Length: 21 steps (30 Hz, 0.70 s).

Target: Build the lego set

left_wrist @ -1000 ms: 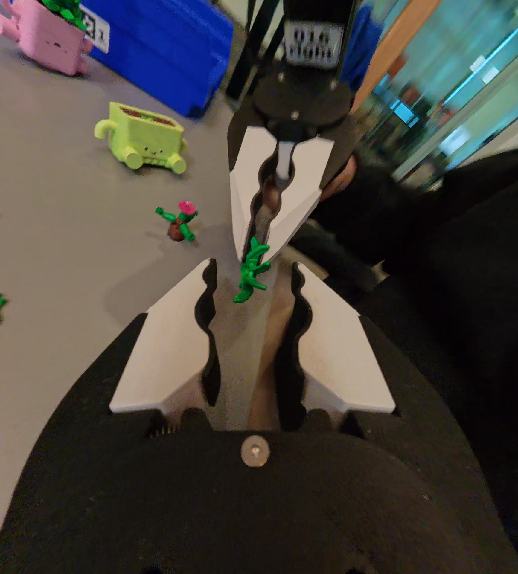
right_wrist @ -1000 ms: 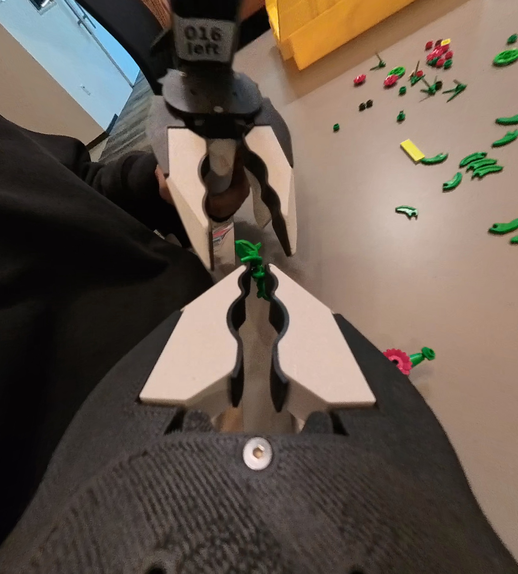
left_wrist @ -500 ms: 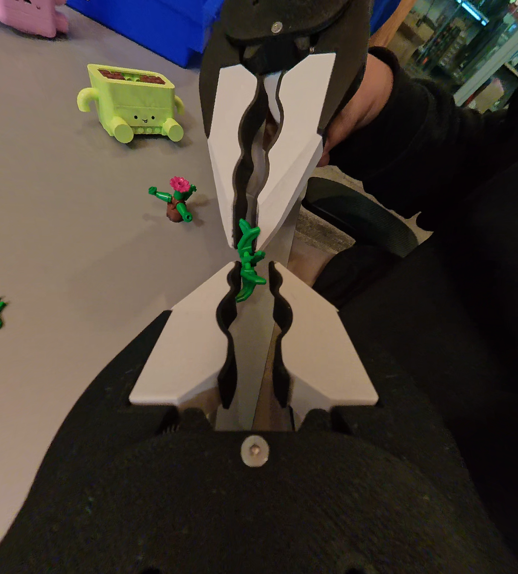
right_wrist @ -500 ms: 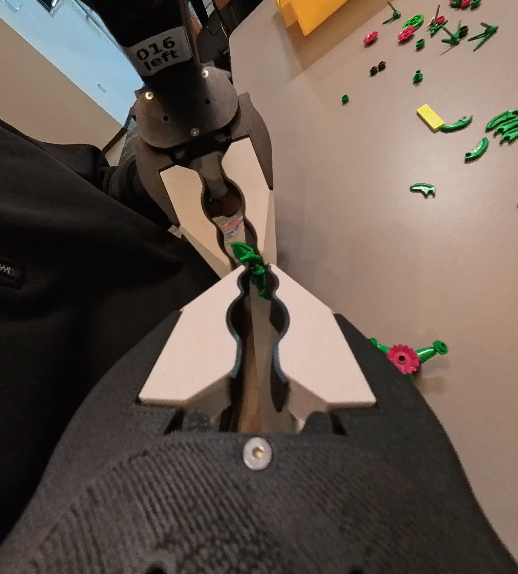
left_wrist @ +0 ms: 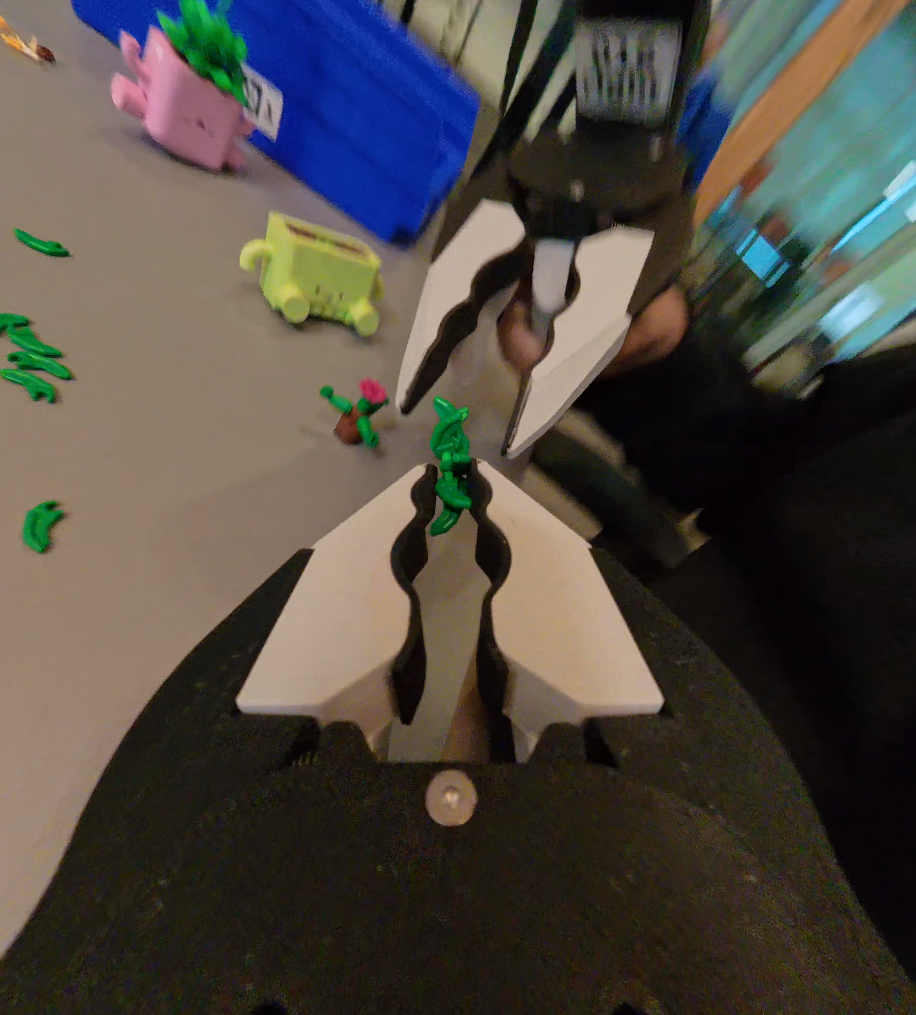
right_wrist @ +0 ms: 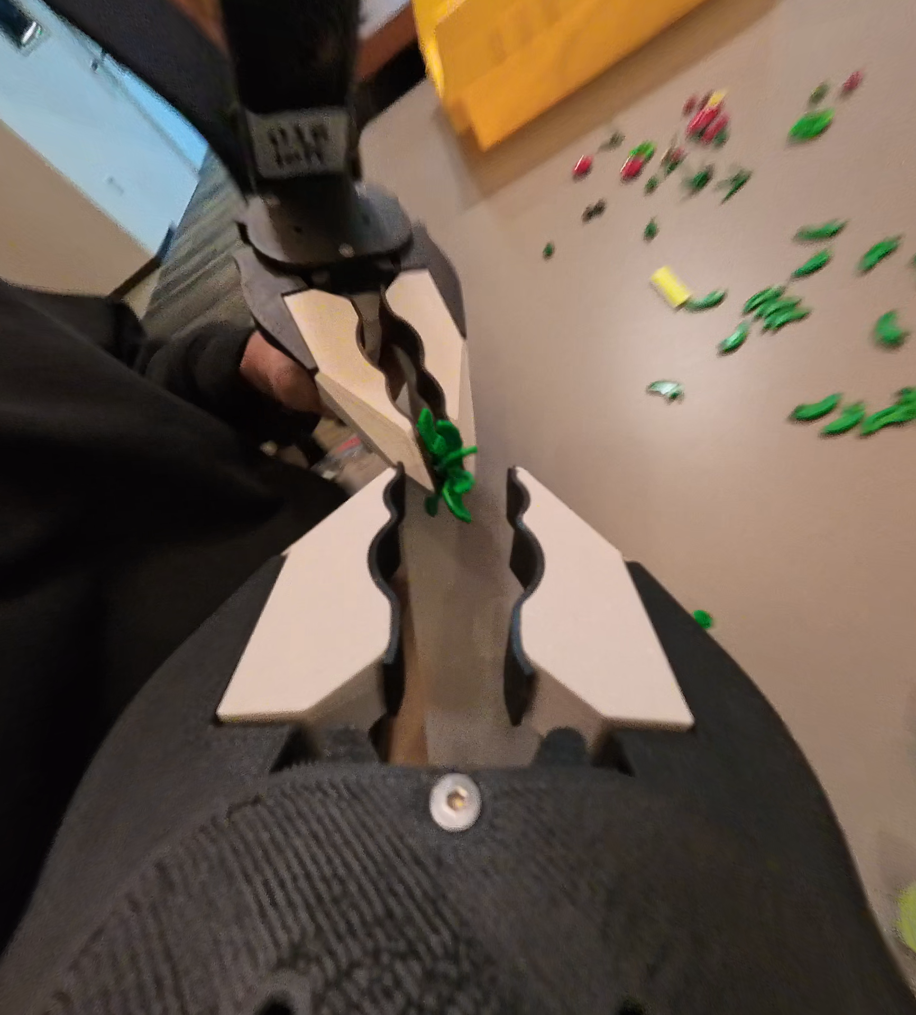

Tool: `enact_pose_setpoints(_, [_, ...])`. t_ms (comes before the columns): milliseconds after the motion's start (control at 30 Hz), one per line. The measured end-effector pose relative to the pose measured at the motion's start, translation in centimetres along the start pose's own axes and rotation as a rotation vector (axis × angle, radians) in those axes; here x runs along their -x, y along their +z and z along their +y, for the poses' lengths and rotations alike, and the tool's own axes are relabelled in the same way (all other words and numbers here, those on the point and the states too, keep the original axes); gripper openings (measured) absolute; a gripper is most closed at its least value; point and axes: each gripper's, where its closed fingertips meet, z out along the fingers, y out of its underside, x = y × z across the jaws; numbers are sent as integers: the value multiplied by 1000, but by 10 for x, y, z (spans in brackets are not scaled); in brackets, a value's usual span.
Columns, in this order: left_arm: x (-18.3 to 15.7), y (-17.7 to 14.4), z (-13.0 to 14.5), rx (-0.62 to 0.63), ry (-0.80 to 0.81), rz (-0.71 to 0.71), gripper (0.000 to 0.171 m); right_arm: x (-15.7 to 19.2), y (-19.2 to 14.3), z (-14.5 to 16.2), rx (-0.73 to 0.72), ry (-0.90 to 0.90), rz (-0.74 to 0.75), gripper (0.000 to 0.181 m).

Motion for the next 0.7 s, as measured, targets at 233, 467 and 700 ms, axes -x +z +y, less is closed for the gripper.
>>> enact_pose_setpoints(233, [19, -32, -42, -444, -502, 267, 8, 7, -29, -44, -409, -298, 343, 40])
enact_pose_setpoints(467, [7, -27, -49, -510, -588, 339, 9, 2, 6, -39, -310, -566, 653, 26])
enact_pose_setpoints(700, [-1, -27, -52, -517, -574, 348, 8, 4, 1, -43, -293, -630, 670, 2])
